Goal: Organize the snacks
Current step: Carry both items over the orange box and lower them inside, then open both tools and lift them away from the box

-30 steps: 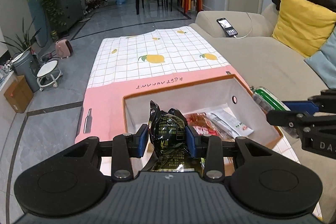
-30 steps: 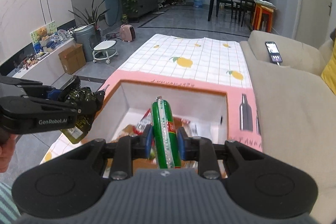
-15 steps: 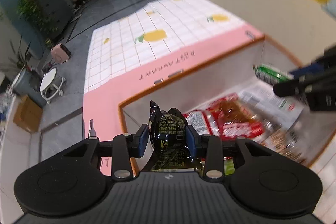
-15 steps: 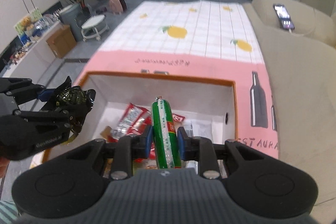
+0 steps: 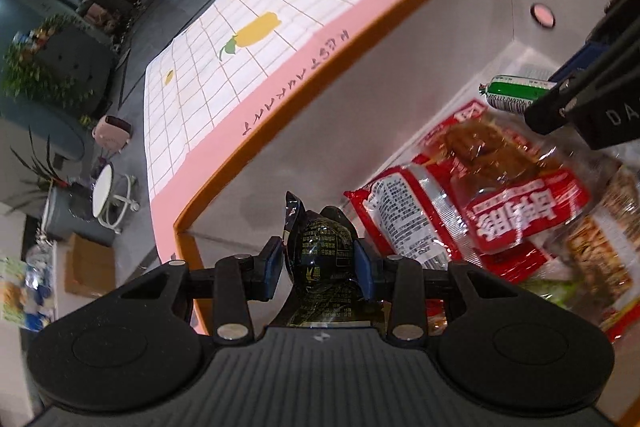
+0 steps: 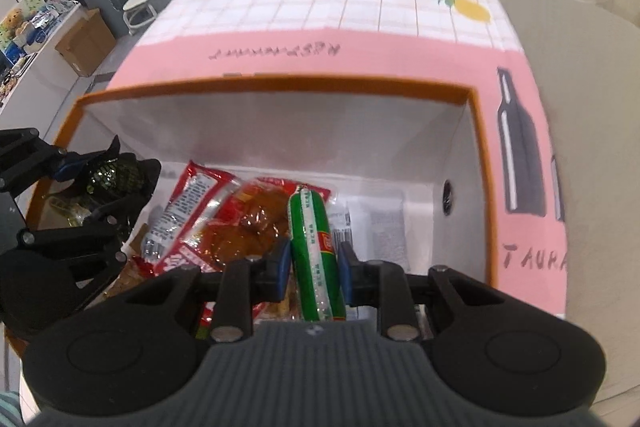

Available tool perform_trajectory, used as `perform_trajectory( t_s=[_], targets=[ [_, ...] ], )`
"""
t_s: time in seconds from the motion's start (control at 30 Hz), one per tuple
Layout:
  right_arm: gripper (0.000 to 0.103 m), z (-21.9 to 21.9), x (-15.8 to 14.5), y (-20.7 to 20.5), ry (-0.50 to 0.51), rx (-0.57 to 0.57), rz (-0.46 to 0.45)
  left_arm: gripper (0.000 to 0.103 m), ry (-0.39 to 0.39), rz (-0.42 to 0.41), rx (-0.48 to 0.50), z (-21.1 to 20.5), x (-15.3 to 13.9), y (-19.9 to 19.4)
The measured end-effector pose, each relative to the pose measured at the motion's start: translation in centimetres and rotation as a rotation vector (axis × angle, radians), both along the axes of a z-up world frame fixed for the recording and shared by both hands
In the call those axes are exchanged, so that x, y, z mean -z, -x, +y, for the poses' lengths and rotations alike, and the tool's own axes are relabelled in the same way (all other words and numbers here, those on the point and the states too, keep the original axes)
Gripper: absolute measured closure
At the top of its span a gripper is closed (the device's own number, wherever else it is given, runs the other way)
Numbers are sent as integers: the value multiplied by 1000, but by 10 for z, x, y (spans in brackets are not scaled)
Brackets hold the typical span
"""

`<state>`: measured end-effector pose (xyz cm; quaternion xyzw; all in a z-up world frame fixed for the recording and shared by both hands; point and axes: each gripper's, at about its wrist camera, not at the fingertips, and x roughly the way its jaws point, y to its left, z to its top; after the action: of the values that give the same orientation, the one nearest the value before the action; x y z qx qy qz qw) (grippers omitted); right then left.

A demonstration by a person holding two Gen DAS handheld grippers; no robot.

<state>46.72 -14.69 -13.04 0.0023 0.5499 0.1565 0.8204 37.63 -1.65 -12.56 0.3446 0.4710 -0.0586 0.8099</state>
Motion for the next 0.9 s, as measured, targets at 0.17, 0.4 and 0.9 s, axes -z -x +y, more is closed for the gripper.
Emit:
perform_trajectory(
  t_s=[0.17,0.4,0.9],
  targets=[
    [81,2,10,-5,1,14,37,60,-7,28,1,1,10,-6],
    [77,0,14,-9,-24,41,67,56,-7,47,-2,4,13,-6],
    [43,3,-30,8,5,24,13,29,63,-46,-34,14,-42,12]
  ],
)
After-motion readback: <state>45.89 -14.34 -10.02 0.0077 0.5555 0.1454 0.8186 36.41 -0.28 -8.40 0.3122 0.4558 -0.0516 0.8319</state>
